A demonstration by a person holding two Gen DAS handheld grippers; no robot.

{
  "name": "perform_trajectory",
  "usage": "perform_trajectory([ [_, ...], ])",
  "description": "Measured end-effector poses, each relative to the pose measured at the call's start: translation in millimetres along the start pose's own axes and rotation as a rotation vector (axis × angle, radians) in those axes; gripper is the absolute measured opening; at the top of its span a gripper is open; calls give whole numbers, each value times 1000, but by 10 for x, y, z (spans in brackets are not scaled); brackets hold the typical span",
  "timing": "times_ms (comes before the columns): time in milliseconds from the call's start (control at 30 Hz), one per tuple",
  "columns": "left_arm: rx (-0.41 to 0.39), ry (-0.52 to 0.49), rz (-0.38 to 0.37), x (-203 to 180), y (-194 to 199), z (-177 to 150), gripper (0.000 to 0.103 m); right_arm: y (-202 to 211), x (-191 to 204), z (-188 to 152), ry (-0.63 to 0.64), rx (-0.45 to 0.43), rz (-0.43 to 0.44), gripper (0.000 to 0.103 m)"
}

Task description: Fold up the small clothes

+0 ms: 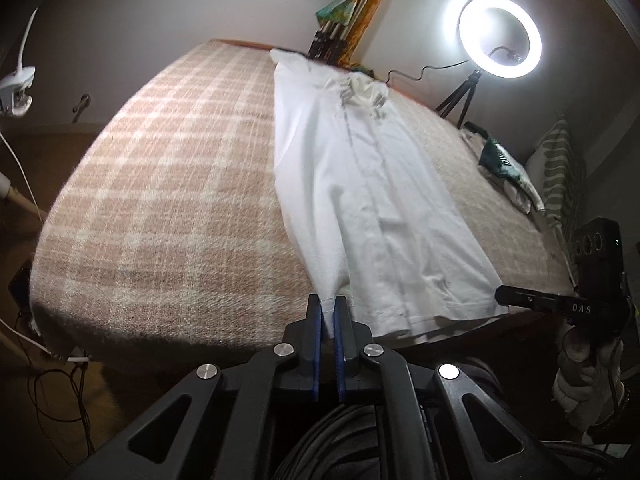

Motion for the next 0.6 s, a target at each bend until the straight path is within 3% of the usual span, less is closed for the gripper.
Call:
perform_trajectory([
  [100,8,-33,15,-36,-25,-5,2,95,1,39,-8,-37,23,5],
  [333,37,-39,22,-44,-165,-4,2,-26,-39,25,-54,-7,62,5],
  [600,-18,-76,-22,-188,-21,485,2,239,65,441,-80,-85,150,5],
])
Point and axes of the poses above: each gripper's, at about its wrist camera, not at the fingertips, and y roughly against the way its jaws point, x to its left, z to its top, the point moved 8 cm from there along -y, roughly the way its jaws point, and after that the axes turned 3 degrees about z, right-handed, at the moved point
